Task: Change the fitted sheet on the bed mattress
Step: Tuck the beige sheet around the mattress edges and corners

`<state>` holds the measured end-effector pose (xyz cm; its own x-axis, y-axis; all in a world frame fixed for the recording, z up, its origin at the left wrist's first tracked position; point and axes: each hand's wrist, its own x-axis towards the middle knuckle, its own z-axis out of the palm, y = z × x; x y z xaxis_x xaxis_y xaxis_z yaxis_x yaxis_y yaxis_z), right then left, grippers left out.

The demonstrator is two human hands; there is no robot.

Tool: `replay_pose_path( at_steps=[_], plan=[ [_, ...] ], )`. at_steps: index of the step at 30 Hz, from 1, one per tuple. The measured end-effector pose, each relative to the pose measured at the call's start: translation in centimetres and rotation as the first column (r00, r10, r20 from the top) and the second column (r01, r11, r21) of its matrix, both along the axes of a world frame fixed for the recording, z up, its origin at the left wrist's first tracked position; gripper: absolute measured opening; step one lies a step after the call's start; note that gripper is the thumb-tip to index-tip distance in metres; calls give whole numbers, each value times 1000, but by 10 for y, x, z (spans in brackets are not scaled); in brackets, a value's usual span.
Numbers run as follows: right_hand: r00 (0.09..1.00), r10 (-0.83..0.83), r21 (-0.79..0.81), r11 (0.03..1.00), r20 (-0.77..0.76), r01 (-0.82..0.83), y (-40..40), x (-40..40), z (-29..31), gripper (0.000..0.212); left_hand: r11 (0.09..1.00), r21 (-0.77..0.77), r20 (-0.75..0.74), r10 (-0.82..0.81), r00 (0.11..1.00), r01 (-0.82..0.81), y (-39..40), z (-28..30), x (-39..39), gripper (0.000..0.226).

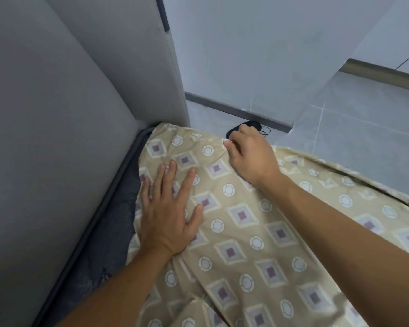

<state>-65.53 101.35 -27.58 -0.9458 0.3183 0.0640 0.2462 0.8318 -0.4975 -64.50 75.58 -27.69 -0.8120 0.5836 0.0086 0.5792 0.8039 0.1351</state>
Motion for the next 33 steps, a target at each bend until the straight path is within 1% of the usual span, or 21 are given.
replay_pose_path(
  at_steps=[2,4,8,10,14,18,21,23,25,28,31,33],
  plan=[
    [997,10,81,997,-77,-3,-3,-1,-6,31,1000,-16,7,-9,1000,9,0,-1,-1,78],
    [995,-9,140,990,-95,22,-6,-1,-8,30,999,-35,11,-21,1000,21,0,-1,-2,77],
    [990,-75,119,989,-120,89,-8,4,-9,31,997,-16,66,-74,995,75,2,7,-7,81],
    [984,-94,108,988,-152,111,-6,5,-9,30,994,-4,67,-108,992,108,9,11,-16,83],
    [970,-149,113,978,-193,173,-4,2,-7,28,989,48,57,-145,988,142,26,12,-44,80],
    [977,-171,139,972,-128,188,-3,-5,-12,26,991,88,26,-99,995,96,40,7,-62,77],
    [988,-121,153,979,-99,135,2,-14,-8,26,991,101,-2,-83,997,83,41,5,-57,76],
    [992,-68,206,974,-106,89,11,-32,-1,24,993,92,-24,-67,997,69,40,3,-56,75],
    [997,-1,268,963,-79,22,17,-55,1,23,997,64,-37,-30,999,33,40,1,-57,76],
    [997,51,296,955,-52,-33,14,-84,-9,22,998,59,-43,21,999,-18,42,-3,-57,78],
    [999,19,302,953,-28,-10,8,-91,-17,25,998,60,-38,25,999,-23,43,-5,-58,77],
    [1000,-29,265,964,-10,31,6,-87,-13,28,998,52,-34,26,999,-24,40,-5,-57,77]
  ],
)
